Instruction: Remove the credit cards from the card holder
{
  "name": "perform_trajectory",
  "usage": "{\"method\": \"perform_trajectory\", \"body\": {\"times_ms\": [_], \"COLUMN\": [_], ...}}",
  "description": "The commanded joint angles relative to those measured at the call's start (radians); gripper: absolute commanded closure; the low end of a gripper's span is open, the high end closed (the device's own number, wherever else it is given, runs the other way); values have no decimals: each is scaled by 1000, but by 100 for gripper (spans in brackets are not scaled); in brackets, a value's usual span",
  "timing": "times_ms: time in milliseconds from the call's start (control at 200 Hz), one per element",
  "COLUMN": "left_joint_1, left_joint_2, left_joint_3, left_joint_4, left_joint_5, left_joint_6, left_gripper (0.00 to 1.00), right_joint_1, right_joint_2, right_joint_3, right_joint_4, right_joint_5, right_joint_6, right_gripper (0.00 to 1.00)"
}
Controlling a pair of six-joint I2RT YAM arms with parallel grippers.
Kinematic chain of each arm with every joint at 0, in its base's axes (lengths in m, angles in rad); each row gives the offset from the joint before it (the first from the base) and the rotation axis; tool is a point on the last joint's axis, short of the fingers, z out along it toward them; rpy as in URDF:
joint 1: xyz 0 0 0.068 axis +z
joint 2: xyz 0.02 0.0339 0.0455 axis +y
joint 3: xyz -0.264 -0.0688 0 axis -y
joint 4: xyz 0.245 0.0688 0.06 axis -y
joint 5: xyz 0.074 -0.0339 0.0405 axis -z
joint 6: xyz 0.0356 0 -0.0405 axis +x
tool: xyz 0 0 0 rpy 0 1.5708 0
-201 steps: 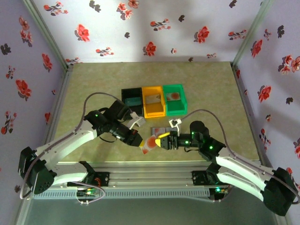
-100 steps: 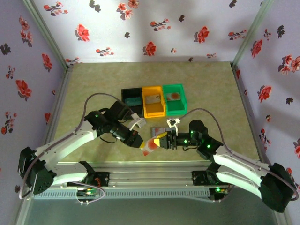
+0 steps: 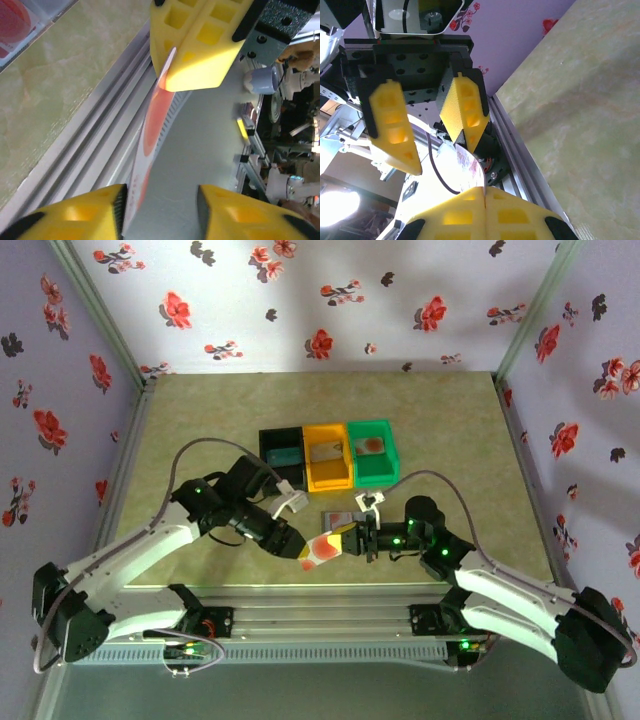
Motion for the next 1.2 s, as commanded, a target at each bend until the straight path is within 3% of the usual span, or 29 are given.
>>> {"method": "perform_trajectory", "body": {"times_ms": [0,150,250,455,595,780,1195], "left_joint_1": [22,75,104,120,131,137,155], "left_joint_2": [-56,-159,-240,-345,-431,-493,-483], "left_joint_3": [43,54,37,-31,-137,-189,-189], "left_joint_4": [-3,11,29,109,224,226,213], "left_joint_5": [-1,-122,-306,-608,-673,-825,-864], "left_joint_6": [21,1,-26,-76,-105,-82,-69], "left_gripper": [46,20,0,0,0,0,0], "right_joint_1": [-9,-88,-181,-321,-364,-405,-493], "right_joint_2": [-47,-157,-212,-98,64,270,670], "right_joint_3": [-6,48,102,241,364,504,751], "right_joint_4": [-34,-251,-412,-605,-671,-702,-608], "right_joint_5": [56,175,316,534,596,638,529], "right_joint_6": [-30,-94,-126,-168,-199,-252,-240], "right_gripper": [100,100,100,100,100,100,100]}}
